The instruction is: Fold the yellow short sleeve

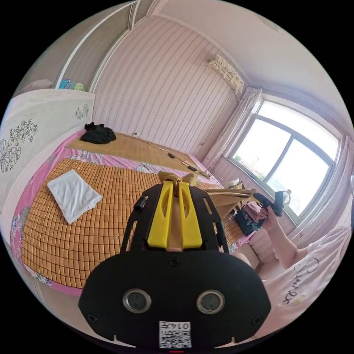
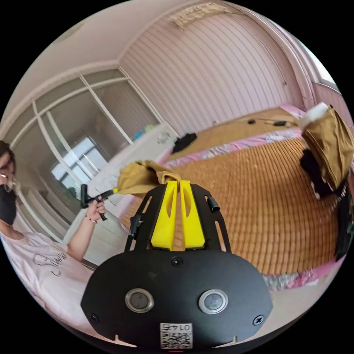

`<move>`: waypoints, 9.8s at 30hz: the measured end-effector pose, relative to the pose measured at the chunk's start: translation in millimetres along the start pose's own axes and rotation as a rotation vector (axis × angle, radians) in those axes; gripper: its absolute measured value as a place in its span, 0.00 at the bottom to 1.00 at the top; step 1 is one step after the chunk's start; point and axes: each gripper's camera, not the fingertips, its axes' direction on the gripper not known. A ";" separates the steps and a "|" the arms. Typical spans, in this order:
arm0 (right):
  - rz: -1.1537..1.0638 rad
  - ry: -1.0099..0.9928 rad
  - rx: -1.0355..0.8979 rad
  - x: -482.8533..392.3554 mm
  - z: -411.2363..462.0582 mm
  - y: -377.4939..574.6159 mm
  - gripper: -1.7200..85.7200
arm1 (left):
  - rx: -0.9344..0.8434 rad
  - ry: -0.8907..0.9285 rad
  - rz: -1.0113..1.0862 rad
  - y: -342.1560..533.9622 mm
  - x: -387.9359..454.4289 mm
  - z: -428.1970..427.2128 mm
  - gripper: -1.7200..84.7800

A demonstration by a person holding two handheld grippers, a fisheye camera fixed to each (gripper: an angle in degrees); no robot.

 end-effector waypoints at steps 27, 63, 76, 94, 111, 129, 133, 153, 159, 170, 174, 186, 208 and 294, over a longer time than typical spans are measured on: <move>0.003 0.440 -0.701 73.4 54.4 148.9 0.12 | -0.614 -0.065 -0.295 221.9 18.8 195.4 0.01; -0.464 -0.188 0.498 -137.1 -436.7 84.3 0.02 | 0.638 0.189 0.364 169.2 275.8 -247.2 0.01; -0.414 -0.163 0.320 -105.2 -392.8 71.0 0.02 | 0.609 0.101 0.385 220.6 272.8 -248.8 0.01; -0.349 -0.036 0.319 -47.2 -205.3 -103.2 0.02 | 0.342 -0.059 0.176 -4.1 165.3 0.6 0.01; 0.229 0.095 -0.472 133.1 11.2 142.5 0.02 | -0.426 -0.158 -0.272 196.1 -46.6 261.7 0.01; 0.163 0.258 -0.819 107.6 49.2 172.4 0.04 | -0.729 -0.186 -0.156 257.3 -113.2 334.9 0.01; 0.124 0.312 -0.802 101.2 44.2 172.3 0.07 | -0.759 -0.226 -0.140 264.9 -129.7 341.8 0.01; -0.216 0.372 -0.464 124.9 269.3 -37.7 0.11 | -0.638 0.010 0.223 173.7 -130.6 605.1 0.01; -0.146 0.399 -0.470 170.1 314.4 -47.8 0.08 | -0.607 0.083 0.270 139.6 -140.5 703.6 0.01; 0.079 0.460 -0.278 232.3 125.7 44.6 0.03 | -0.573 0.152 0.387 129.4 -131.3 839.1 0.01; 0.107 0.453 -0.304 246.2 91.9 72.6 0.04 | -0.603 0.160 0.440 140.6 -108.0 899.7 0.01; 0.195 0.371 -0.372 291.4 32.7 102.3 0.04 | -0.719 0.213 0.665 203.3 15.0 1058.8 0.01; 0.113 0.240 -0.359 318.8 22.3 84.9 0.05 | -0.812 0.173 0.705 275.0 68.3 1213.1 0.05; 0.178 0.421 -0.289 346.0 68.6 73.9 0.02 | -0.729 -0.213 0.361 244.0 -69.2 1172.7 0.04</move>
